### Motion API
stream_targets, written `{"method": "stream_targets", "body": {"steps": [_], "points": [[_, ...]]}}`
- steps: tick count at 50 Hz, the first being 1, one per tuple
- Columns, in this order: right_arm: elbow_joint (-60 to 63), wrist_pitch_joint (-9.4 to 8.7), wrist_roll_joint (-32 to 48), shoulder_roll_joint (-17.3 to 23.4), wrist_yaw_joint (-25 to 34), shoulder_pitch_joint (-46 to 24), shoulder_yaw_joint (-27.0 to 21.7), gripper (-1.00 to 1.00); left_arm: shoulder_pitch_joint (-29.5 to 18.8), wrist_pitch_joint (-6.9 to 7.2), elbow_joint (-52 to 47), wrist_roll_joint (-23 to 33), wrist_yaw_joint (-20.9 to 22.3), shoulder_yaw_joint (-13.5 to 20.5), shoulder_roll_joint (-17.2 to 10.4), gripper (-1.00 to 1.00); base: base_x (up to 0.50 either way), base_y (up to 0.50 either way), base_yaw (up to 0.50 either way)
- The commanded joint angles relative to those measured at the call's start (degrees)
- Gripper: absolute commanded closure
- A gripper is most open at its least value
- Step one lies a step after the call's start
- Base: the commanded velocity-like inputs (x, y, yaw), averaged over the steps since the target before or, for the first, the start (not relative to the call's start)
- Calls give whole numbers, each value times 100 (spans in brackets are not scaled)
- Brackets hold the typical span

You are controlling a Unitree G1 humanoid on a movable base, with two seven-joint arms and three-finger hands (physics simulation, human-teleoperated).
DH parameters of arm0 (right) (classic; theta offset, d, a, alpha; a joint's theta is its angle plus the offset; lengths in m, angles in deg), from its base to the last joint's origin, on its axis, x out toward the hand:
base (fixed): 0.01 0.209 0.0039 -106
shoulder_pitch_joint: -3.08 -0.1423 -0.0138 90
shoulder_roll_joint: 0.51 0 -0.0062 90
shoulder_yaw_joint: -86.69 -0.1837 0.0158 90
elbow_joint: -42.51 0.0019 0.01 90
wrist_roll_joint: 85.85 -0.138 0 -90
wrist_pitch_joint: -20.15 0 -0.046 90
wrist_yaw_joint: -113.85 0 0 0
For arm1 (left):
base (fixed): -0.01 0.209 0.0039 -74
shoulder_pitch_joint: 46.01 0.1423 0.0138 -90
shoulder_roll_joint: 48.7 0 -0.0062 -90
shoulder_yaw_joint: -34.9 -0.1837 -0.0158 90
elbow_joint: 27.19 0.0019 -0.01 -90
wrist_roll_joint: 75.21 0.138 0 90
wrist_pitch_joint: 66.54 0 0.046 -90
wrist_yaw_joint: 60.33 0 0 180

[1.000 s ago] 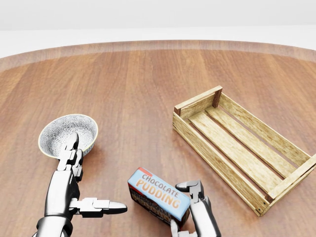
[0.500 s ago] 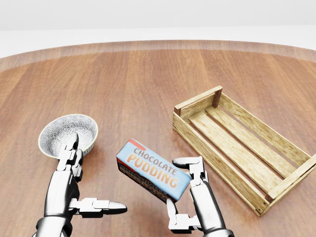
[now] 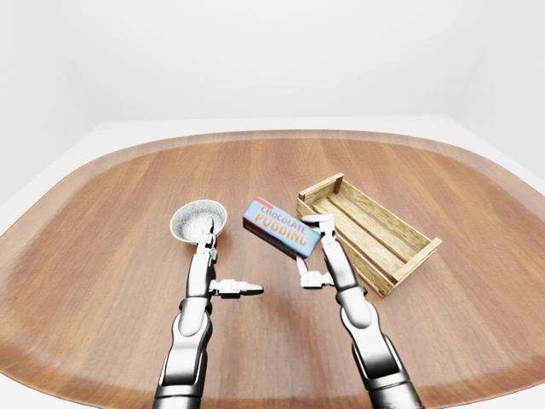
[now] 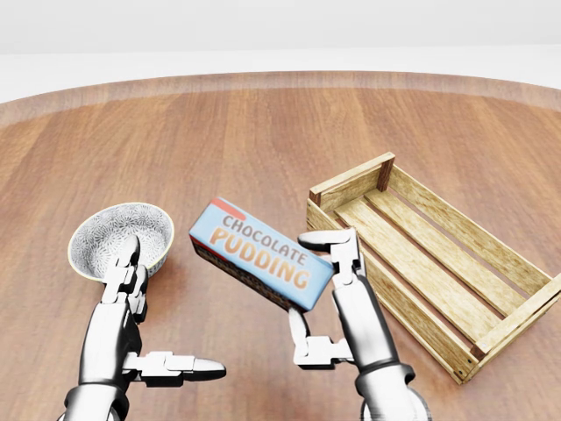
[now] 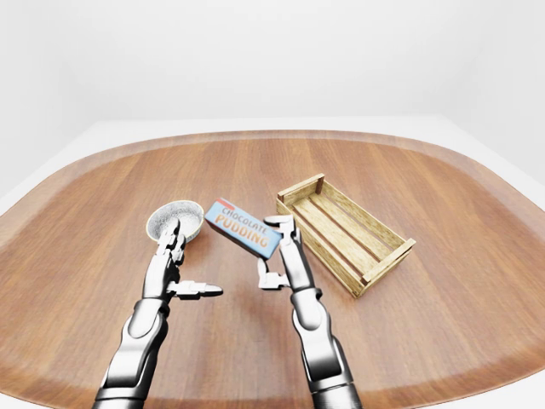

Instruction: Pick up the chocolate pudding and put it in the tray.

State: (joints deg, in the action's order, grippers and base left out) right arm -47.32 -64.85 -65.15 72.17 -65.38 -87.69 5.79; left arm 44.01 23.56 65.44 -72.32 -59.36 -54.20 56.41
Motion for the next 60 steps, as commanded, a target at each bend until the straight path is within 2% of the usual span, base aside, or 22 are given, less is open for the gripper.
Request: {"method": "stream_targets", "body": {"steps": [1,5,8,17,20,25,29,34,39,45,57,60], "points": [[-193,0,-50,-28,73,-850,-273,100,-40,-87,46,-88,54,26,-2,-100,0,0,0],[-735,0,-15,-12,-60,-1117,-346,100,-23,-36,-17,-92,56,24,-1,-100,0,0,0],[-696,0,8,-17,12,-1373,-415,100,-20,-14,-42,-94,56,23,0,-100,0,0,0],[-1852,0,-153,98,-101,-2620,-696,100,-43,-46,21,-106,57,33,-6,-100,0,0,0],[-2854,0,-331,201,-230,-3323,-824,100,-56,-45,35,-112,63,33,-6,-100,0,0,0],[-3596,0,-445,308,-342,-3884,-913,100,-30,-16,-24,-112,68,24,-3,-100,0,0,0],[-4493,0,-500,410,-484,-4486,-980,100,-41,-66,40,-110,77,23,-3,-100,0,0,0],[-5540,0,-519,493,-670,-5252,-1019,100,-29,-25,-4,-116,95,24,-6,-100,0,0,0],[-6215,0,-458,552,-800,-5718,-1044,100,-16,23,-58,-121,112,21,-7,-100,0,0,0],[-6805,0,-347,647,-886,-6167,-1104,100,-15,-15,-12,-115,132,18,-8,-100,0,0,0],[-7179,0,-367,780,-914,-6791,-1256,100,-29,4,-2,-108,144,11,-4,-100,0,0,0],[-7201,0,-350,785,-910,-6869,-1263,100,-55,-33,63,-119,148,25,-10,-100,0,0,0]]}}
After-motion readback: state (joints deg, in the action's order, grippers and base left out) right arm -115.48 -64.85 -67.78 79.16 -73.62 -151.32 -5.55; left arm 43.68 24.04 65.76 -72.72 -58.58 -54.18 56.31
